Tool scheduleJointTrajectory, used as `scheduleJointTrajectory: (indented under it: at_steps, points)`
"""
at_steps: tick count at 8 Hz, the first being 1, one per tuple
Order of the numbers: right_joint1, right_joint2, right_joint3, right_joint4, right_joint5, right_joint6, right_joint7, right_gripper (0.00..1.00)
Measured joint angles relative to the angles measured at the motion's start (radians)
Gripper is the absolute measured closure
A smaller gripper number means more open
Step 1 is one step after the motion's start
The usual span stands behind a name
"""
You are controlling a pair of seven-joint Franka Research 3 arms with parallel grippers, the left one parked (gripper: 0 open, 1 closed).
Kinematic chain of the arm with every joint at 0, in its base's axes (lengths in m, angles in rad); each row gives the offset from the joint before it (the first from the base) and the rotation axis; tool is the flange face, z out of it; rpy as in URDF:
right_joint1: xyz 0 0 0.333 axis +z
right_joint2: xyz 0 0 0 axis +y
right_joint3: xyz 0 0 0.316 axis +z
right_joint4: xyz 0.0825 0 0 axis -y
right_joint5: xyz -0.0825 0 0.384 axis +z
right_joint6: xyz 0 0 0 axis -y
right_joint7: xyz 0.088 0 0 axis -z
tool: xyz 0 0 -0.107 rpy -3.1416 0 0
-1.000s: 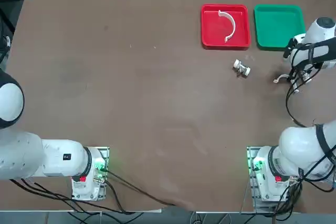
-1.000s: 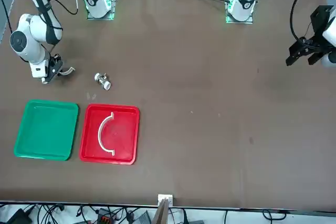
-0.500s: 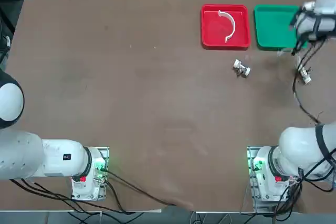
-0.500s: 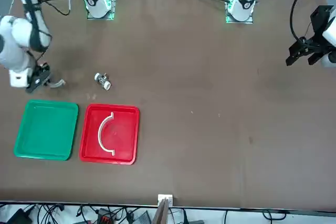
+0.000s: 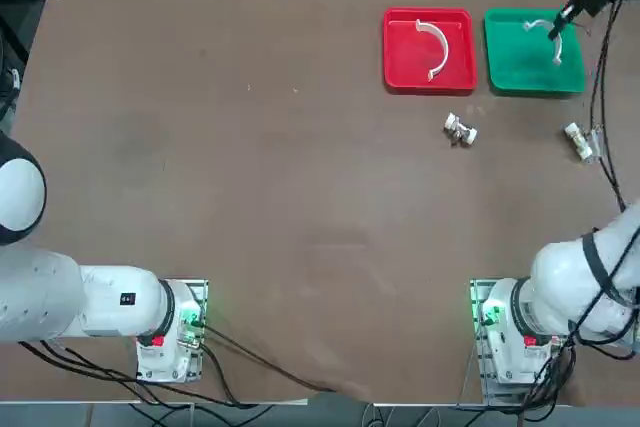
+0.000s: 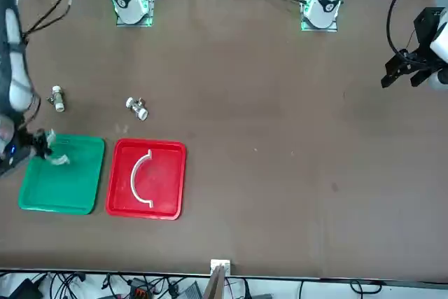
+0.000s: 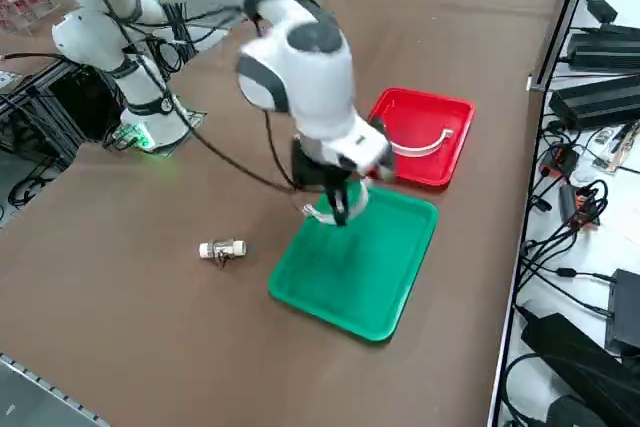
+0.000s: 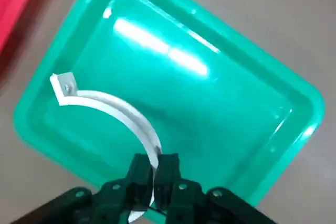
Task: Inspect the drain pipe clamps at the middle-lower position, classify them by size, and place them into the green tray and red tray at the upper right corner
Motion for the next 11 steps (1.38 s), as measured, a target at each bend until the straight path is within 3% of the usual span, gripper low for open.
scheduleJointTrajectory:
  at_steps: [2, 3, 4, 8, 11]
  points:
    - [0.015, 0.172, 0.0, 0.158, 0.0, -0.002, 0.162, 0.94]
    - [0.021, 0.207, 0.0, 0.194, 0.0, -0.004, 0.204, 0.92]
    - [0.024, 0.213, -0.001, 0.211, 0.0, -0.012, 0.223, 0.79]
    - [0.024, 0.164, -0.005, 0.293, 0.001, -0.164, 0.238, 0.06]
    - [0.036, 0.033, 0.003, 0.386, 0.035, -0.324, 0.344, 0.0]
